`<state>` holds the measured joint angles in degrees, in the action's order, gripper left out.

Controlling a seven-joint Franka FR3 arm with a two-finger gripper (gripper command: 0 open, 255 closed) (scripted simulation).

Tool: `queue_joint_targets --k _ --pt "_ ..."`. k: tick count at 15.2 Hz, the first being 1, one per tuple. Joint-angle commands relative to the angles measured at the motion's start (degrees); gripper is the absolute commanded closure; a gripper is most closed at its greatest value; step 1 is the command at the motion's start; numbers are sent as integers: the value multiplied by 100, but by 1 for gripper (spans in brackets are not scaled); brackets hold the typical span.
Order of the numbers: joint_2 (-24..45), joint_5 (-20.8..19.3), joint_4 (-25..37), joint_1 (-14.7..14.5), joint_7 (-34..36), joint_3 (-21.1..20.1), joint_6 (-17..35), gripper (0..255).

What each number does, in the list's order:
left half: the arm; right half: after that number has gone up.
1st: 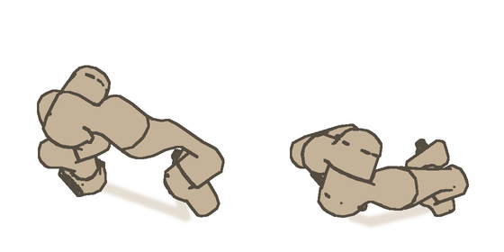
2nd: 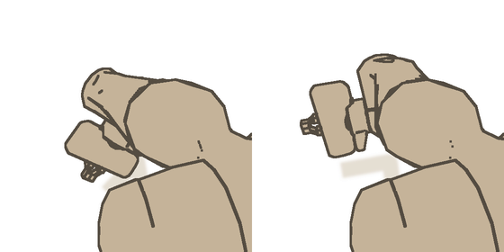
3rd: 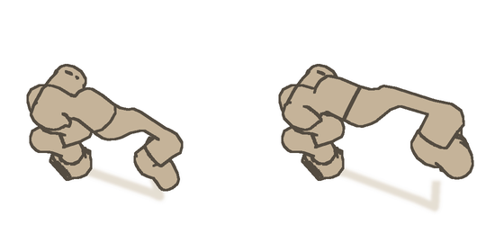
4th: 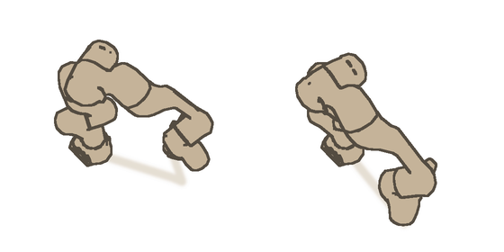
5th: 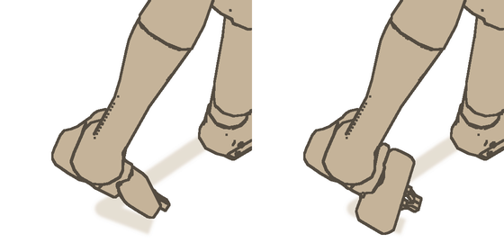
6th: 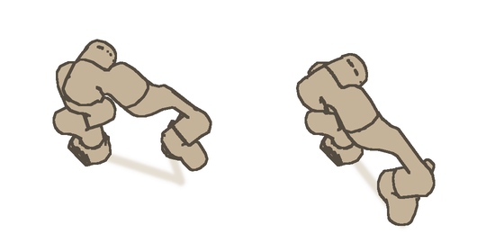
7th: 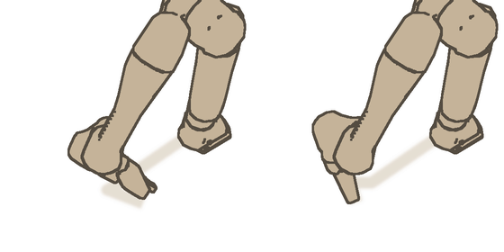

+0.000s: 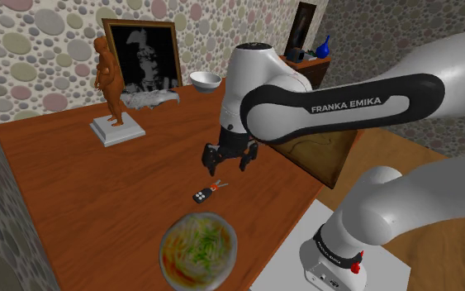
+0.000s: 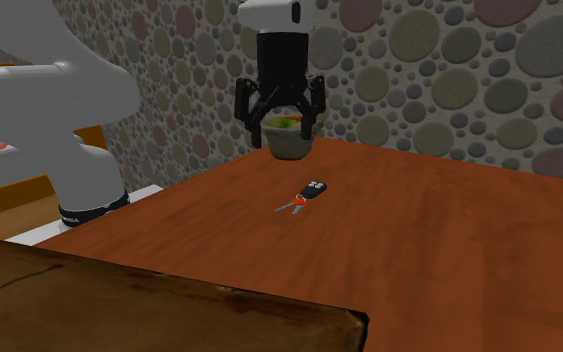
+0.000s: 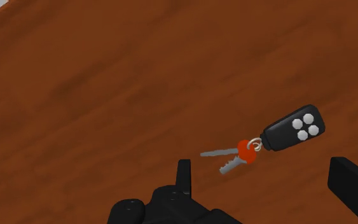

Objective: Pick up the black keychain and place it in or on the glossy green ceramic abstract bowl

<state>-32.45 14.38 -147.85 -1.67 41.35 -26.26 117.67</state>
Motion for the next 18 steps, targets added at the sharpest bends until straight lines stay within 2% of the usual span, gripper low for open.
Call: queue_joint_targets --k 1,5,13,18 --pt "399 44 87 62 404 -295 378 0" --pt "1256 -93 322 258 1267 -888 1094 0" --pt "1733 -261 59 360 1421 -1083 1802 0" --pt "1733 -261 59 360 1421 -1082 1802 0"
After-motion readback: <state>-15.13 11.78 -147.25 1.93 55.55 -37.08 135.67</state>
